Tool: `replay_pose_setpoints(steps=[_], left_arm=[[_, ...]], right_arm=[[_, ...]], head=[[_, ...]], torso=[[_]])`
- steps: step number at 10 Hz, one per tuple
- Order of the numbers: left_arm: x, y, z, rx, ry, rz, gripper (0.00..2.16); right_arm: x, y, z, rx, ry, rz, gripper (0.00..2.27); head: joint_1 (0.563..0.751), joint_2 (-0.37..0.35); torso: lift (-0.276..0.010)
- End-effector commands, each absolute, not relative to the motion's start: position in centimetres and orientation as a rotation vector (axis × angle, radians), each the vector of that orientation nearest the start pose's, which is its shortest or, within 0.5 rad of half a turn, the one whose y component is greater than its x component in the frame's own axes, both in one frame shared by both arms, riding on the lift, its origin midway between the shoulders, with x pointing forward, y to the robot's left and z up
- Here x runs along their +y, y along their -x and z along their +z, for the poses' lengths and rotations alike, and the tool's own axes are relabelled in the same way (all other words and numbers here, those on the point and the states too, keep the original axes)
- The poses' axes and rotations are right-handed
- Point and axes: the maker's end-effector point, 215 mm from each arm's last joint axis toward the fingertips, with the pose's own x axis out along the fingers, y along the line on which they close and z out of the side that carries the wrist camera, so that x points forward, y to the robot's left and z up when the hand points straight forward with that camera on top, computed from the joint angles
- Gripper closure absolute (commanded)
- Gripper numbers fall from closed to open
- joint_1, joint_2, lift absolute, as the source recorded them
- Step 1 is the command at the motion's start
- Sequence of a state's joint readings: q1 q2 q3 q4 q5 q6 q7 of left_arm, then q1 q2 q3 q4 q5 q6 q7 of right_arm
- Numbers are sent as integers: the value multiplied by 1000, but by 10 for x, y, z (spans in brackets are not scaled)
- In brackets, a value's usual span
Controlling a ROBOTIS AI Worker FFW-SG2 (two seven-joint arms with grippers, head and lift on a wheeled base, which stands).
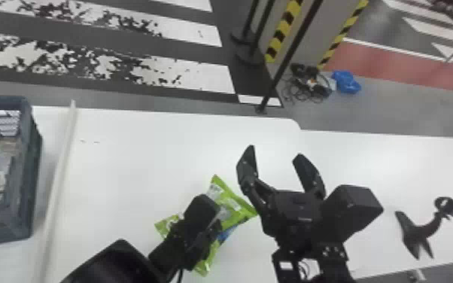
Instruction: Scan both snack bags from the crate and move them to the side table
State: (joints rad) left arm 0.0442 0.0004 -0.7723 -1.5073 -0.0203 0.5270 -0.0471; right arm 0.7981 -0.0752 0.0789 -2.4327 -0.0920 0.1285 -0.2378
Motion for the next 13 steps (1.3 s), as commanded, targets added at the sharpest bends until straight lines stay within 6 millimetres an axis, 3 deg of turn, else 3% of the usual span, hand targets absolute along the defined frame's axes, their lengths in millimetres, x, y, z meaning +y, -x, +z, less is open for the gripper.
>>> replay_pose_setpoints(steps=[1,3,6,8,10,12,13], left_arm=[[-150,-366,-538,597,-197,-779,26],[-147,-369,-524,582,-160,-771,66],[-114,-397,-491,517,-118,-691,66],[-55,-428,-479,495,-87,-589,66],[23,-457,-435,354,-68,-449,66],[101,-468,-409,317,-24,-341,66],[133,-466,-385,261,-8,-297,66]], right_arm=[[-234,-368,-289,83,-82,-120,87],[-234,-368,-289,83,-81,-121,87],[-235,-368,-289,83,-80,-123,87],[-236,-369,-288,80,-79,-124,87],[-236,-369,-291,78,-79,-125,87],[-238,-371,-294,69,-78,-128,87],[-239,-372,-298,71,-76,-130,87]], head=[[695,-350],[695,-350],[695,-350],[695,-350],[695,-350],[695,-274],[695,-242]], torso=[[-29],[-29],[-29],[-29],[-29],[-29],[-29]])
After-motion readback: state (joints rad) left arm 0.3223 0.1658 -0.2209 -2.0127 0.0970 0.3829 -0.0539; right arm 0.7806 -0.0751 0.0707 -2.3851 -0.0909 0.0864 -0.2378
